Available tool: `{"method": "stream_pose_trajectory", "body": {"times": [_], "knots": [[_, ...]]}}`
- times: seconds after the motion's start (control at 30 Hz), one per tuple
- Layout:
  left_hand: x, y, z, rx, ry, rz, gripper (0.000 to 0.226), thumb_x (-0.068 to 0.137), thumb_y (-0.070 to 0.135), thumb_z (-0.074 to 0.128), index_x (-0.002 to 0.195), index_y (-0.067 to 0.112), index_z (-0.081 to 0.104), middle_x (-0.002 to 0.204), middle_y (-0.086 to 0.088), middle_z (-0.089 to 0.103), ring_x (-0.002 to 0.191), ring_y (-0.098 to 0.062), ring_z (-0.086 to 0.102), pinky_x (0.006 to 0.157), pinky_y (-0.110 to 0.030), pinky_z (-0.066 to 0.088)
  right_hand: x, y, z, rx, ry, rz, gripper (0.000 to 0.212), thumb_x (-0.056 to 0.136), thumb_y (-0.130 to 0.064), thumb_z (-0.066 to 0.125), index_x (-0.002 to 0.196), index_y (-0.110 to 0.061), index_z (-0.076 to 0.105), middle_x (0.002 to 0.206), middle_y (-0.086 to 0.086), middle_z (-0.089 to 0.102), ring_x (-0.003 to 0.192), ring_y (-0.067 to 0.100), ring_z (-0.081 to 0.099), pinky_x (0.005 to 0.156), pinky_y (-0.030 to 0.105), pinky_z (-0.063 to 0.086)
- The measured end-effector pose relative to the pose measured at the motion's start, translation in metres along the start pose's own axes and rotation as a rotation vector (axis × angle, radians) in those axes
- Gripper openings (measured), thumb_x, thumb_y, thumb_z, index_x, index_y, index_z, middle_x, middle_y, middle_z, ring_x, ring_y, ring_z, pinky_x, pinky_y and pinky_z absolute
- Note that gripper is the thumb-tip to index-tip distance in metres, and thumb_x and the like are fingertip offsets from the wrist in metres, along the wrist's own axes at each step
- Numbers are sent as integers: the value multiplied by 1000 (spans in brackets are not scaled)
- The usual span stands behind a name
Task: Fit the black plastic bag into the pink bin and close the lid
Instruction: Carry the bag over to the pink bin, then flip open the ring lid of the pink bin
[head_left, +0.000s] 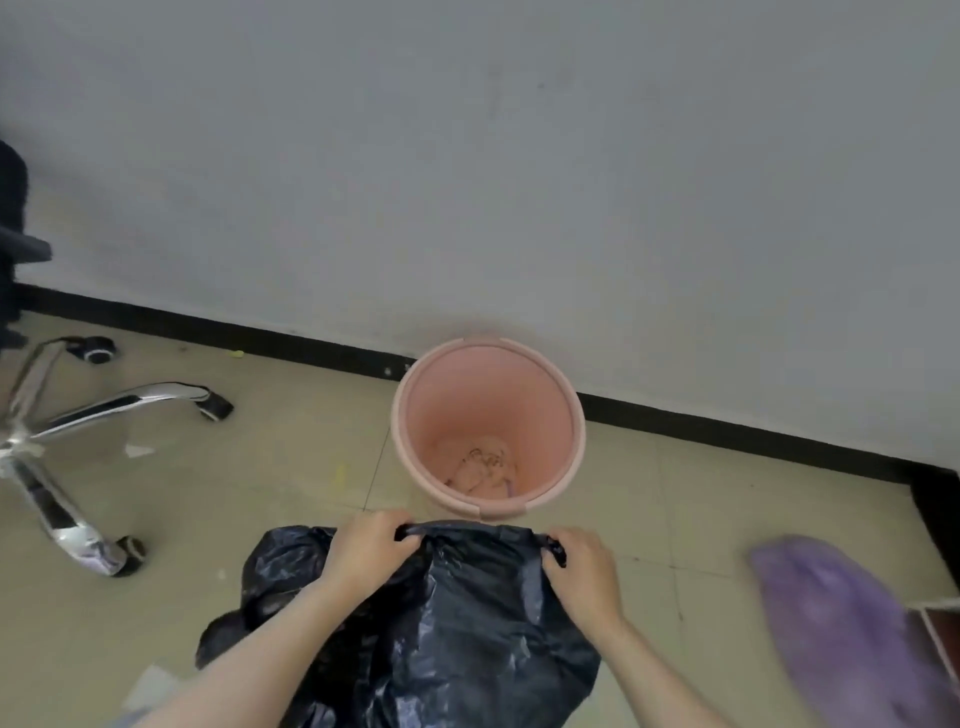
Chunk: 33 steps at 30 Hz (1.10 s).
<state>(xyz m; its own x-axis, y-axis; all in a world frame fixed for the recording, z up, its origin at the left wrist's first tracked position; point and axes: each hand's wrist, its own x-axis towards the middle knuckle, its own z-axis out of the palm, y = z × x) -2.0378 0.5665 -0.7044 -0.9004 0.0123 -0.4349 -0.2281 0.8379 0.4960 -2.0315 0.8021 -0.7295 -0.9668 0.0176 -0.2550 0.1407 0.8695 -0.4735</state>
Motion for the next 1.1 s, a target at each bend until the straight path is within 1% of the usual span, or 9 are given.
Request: {"method": "stream_pose_trajectory", "body": {"times": [0.2, 0.33, 0.47, 0.57, 0.67, 0.73, 0.8, 0.93, 1.1], "knots": [[66, -49, 91, 167, 37, 35, 25, 89, 29, 47, 104, 19, 63, 106, -1, 70, 101, -23, 61, 78, -30, 37, 47, 60, 92, -83, -9, 9, 25, 89, -19, 49, 111, -15, 59, 109, 10, 64, 104, 28, 53, 82, 34, 41], [63, -55, 99, 198, 73, 20, 41, 89, 36, 49, 128, 23, 48, 133, -2, 51, 126, -22, 41, 102, -36, 32, 44, 62, 98, 35, 52, 7, 38, 85, -17, 56, 122, -9, 53, 118, 15, 56, 113, 30, 46, 93, 33, 37], [44, -45, 82, 116, 237, 35, 54, 90, 33, 48, 139, 15, 33, 148, -10, 32, 137, -28, 26, 110, -41, 28, 38, 47, 70, 44, 359, -114, 33, 80, -11, 62, 113, -4, 58, 111, 23, 58, 107, 32, 49, 88, 40, 46], [43, -37, 72, 119, 432, 112, 61, 81, 21, 63, 135, 5, 39, 143, -24, 39, 131, -41, 38, 103, -50, 38, 48, 30, 47, -70, 534, -319, 38, 69, -14, 63, 107, -7, 59, 103, 22, 63, 100, 24, 42, 79, 43, 52], [42, -22, 65, 213, 414, 167, 73, 82, 27, 61, 141, 3, 25, 150, -24, 27, 138, -39, 29, 108, -49, 33, 54, 7, 34, -178, 395, -436, 44, 68, -14, 65, 111, -14, 56, 107, 17, 64, 106, 30, 53, 83, 45, 50], [44, -17, 67, 218, 291, 151, 71, 92, 34, 41, 146, 7, 3, 157, -14, 2, 146, -27, 4, 118, -41, 14, 56, -6, 30, -241, 207, -386, 43, 76, -30, 44, 115, -16, 56, 116, 12, 61, 113, 30, 51, 94, 42, 40], [45, -14, 67, 260, 204, 131, 71, 94, 38, 33, 146, 10, -5, 158, -9, -6, 146, -21, -3, 119, -40, 8, 54, -11, 33, -229, 31, -308, 57, 75, -42, 27, 118, -19, 57, 121, 9, 58, 118, 28, 44, 99, 39, 31], [46, -15, 64, 304, 191, 109, 69, 94, 38, 31, 146, 10, -4, 158, -7, -5, 146, -21, -4, 119, -42, 6, 51, -12, 45, -195, 81, -294, 35, 83, -17, 54, 118, -18, 56, 121, 12, 58, 117, 29, 43, 102, 40, 29], [49, -14, 61, 205, 229, 25, 68, 95, 37, 25, 145, 5, -6, 158, -10, -6, 146, -21, -3, 118, -42, 8, 39, -31, 63, -8, 116, -282, 33, 86, -12, 53, 117, -22, 58, 122, 3, 60, 117, 24, 39, 101, 32, 20]]}}
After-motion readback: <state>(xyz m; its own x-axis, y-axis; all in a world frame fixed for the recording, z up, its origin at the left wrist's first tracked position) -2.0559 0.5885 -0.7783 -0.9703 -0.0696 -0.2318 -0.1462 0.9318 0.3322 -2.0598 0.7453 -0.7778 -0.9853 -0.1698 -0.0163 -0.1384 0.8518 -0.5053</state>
